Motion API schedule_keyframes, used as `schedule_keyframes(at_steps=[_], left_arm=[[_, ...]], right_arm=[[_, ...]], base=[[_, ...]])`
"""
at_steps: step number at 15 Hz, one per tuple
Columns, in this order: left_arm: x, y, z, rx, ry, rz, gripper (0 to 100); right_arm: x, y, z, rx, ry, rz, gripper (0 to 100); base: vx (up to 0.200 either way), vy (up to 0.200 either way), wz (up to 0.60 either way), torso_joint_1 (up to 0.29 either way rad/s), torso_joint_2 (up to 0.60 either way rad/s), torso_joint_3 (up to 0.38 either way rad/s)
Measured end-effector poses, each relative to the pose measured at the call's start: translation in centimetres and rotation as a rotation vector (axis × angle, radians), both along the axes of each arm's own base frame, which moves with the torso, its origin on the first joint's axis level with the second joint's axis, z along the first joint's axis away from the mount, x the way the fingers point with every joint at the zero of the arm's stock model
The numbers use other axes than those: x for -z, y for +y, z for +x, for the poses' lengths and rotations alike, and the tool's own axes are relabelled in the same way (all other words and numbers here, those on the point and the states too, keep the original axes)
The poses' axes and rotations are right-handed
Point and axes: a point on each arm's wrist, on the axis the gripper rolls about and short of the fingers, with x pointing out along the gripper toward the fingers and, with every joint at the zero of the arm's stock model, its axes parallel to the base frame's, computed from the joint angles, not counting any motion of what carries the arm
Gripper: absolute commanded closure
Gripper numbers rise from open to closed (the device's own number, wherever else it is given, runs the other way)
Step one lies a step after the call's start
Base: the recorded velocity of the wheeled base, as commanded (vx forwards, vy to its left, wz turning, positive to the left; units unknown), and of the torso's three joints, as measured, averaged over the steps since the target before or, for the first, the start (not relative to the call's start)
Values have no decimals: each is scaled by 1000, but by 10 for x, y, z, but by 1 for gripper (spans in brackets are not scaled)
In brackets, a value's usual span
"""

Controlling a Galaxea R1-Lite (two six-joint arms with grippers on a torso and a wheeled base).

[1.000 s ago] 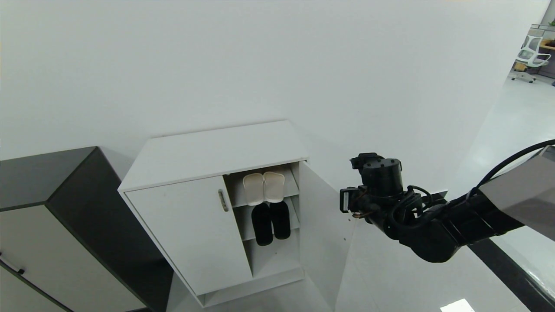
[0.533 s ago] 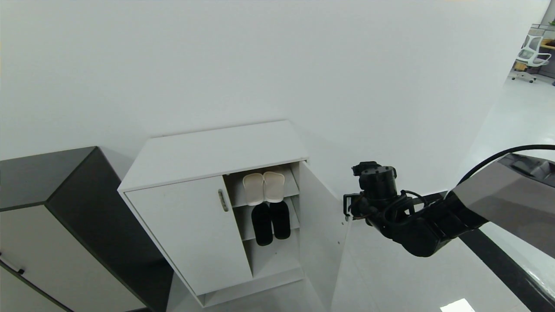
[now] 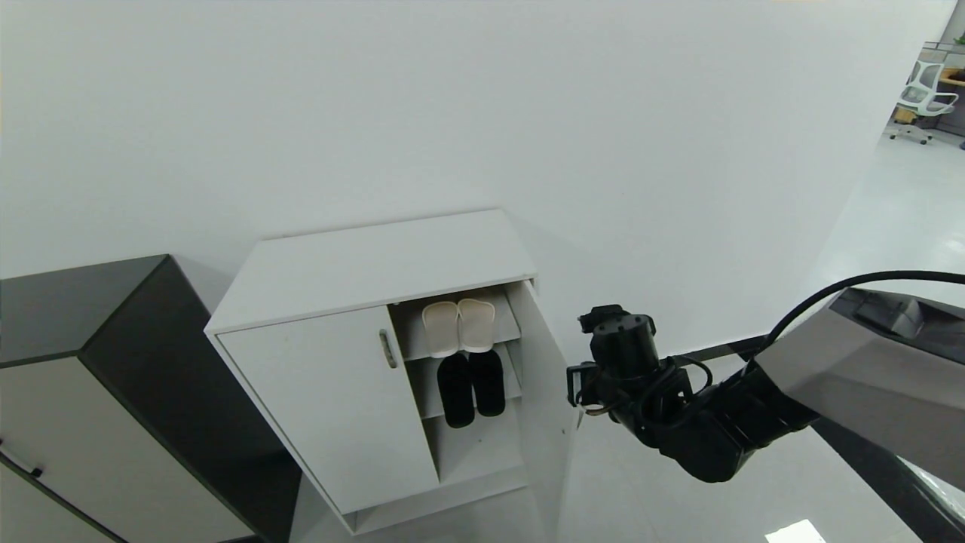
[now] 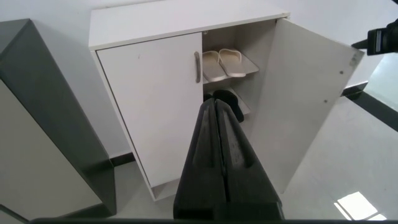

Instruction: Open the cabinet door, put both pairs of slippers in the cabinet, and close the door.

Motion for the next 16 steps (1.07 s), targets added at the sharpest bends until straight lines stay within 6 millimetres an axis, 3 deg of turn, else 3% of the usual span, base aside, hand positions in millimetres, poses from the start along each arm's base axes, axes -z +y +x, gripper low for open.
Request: schedule_keyframes(at_steps=[8,16], left_arm=[[0,0,0,0,0,0,100],[0,0,0,0,0,-1,100]], right_arm=[[-13,18,-40,-197,59,96,100],[-12,13,-49,-248,-19,85,100]], base=[[0,0,0,0,0,0],[0,0,0,0,0,0]])
